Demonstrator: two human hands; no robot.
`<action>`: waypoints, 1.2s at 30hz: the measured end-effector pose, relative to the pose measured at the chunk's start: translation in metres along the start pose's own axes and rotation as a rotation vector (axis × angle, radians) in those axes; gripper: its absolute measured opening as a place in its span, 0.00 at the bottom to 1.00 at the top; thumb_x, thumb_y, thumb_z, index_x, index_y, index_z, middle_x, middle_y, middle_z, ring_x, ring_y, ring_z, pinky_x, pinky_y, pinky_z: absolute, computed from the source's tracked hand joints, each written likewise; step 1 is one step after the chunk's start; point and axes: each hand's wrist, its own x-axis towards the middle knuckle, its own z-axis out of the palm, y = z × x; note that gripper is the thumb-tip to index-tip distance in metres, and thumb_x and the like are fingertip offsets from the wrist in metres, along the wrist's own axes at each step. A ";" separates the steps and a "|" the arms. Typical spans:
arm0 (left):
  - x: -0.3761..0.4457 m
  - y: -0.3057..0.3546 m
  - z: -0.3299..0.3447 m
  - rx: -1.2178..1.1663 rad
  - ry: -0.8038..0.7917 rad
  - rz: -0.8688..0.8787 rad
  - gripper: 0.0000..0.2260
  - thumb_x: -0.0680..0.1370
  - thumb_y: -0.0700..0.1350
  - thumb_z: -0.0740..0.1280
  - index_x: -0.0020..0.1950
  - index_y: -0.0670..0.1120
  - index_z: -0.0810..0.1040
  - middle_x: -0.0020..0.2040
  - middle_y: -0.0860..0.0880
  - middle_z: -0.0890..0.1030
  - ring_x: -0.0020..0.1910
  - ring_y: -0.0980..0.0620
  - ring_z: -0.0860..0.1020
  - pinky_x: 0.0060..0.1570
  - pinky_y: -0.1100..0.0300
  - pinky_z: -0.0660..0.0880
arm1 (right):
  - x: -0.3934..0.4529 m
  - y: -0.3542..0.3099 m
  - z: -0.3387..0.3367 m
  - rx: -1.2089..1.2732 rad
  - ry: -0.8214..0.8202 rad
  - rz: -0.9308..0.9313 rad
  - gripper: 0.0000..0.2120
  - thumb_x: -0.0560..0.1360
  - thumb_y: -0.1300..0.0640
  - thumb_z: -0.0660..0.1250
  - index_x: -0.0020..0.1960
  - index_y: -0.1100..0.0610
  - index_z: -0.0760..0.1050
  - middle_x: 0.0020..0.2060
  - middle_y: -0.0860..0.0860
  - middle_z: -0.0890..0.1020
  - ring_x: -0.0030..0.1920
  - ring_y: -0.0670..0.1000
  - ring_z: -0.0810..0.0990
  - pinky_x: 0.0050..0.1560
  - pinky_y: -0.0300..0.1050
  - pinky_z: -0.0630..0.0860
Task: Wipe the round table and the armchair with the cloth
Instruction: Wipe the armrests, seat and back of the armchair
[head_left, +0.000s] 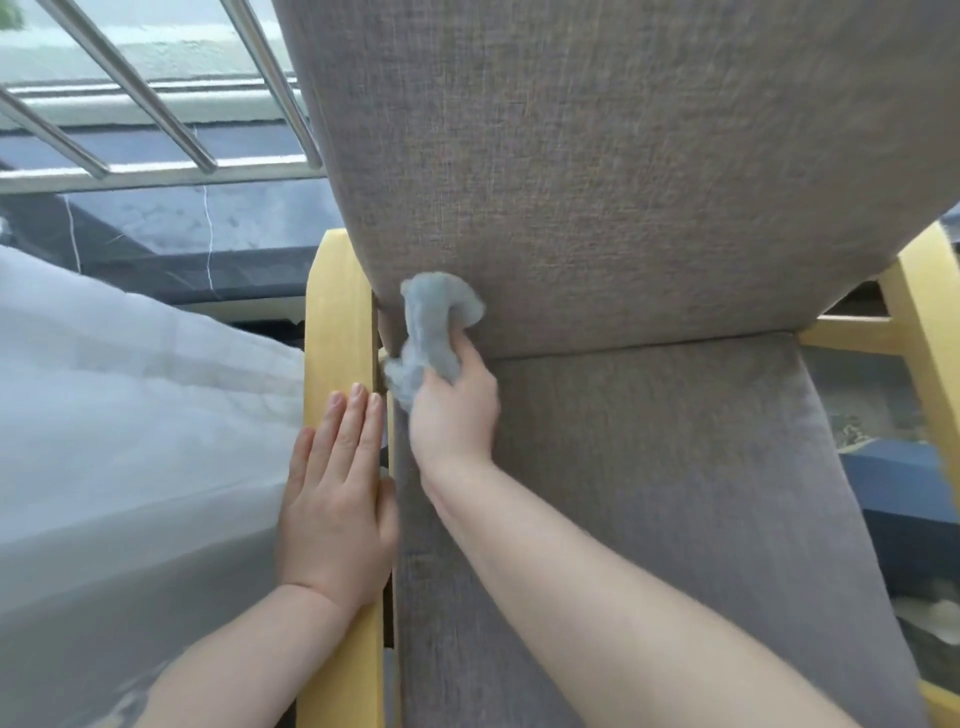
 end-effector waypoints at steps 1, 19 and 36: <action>0.000 0.000 0.001 -0.004 -0.002 -0.002 0.30 0.73 0.42 0.59 0.76 0.43 0.61 0.77 0.47 0.59 0.77 0.50 0.52 0.74 0.48 0.52 | -0.009 -0.006 -0.013 0.008 0.119 -0.207 0.21 0.76 0.60 0.58 0.66 0.46 0.74 0.59 0.48 0.80 0.59 0.48 0.78 0.60 0.47 0.74; -0.001 -0.001 0.000 -0.001 0.001 -0.013 0.27 0.76 0.43 0.58 0.76 0.44 0.61 0.77 0.49 0.59 0.77 0.52 0.51 0.75 0.53 0.49 | 0.115 -0.085 -0.128 -1.174 0.000 -1.849 0.16 0.81 0.67 0.57 0.67 0.59 0.74 0.66 0.56 0.74 0.68 0.59 0.71 0.70 0.57 0.65; 0.050 0.047 -0.034 0.059 0.152 0.048 0.30 0.78 0.50 0.52 0.79 0.43 0.50 0.79 0.47 0.50 0.78 0.52 0.44 0.75 0.57 0.41 | 0.100 -0.165 -0.217 -1.395 -0.111 -1.840 0.18 0.82 0.68 0.54 0.68 0.60 0.73 0.68 0.56 0.73 0.69 0.59 0.69 0.70 0.57 0.65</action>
